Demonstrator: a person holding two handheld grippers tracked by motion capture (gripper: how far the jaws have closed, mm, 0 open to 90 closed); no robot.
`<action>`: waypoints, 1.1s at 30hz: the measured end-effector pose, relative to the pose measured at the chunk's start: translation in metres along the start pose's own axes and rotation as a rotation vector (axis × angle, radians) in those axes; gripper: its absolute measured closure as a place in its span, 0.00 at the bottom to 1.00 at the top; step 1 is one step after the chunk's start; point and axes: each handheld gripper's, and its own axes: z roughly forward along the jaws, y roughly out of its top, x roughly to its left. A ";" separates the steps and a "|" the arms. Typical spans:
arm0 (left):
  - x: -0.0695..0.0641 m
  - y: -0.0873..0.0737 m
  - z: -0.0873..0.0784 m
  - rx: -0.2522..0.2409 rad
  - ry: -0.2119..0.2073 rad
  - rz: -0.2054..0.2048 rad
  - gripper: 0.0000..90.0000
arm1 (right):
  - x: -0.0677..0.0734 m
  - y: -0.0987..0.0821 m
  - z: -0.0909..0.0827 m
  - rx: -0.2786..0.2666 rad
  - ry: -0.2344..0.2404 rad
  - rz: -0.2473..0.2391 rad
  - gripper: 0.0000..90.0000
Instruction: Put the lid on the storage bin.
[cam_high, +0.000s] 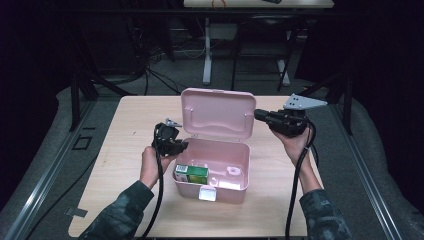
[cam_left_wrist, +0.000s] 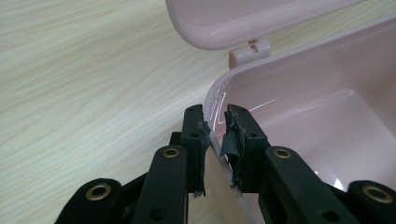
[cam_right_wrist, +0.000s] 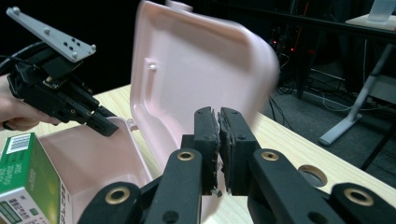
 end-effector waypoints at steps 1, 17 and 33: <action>-0.002 0.001 0.000 0.002 0.014 0.009 0.86 | 0.001 0.002 0.002 0.023 -0.010 -0.010 0.92; 0.000 0.000 0.002 -0.003 -0.009 0.005 0.86 | -0.068 -0.072 0.099 0.245 -0.063 0.643 0.92; 0.000 0.000 0.002 -0.004 -0.010 0.009 0.85 | -0.079 -0.070 0.110 0.372 -0.327 0.524 0.69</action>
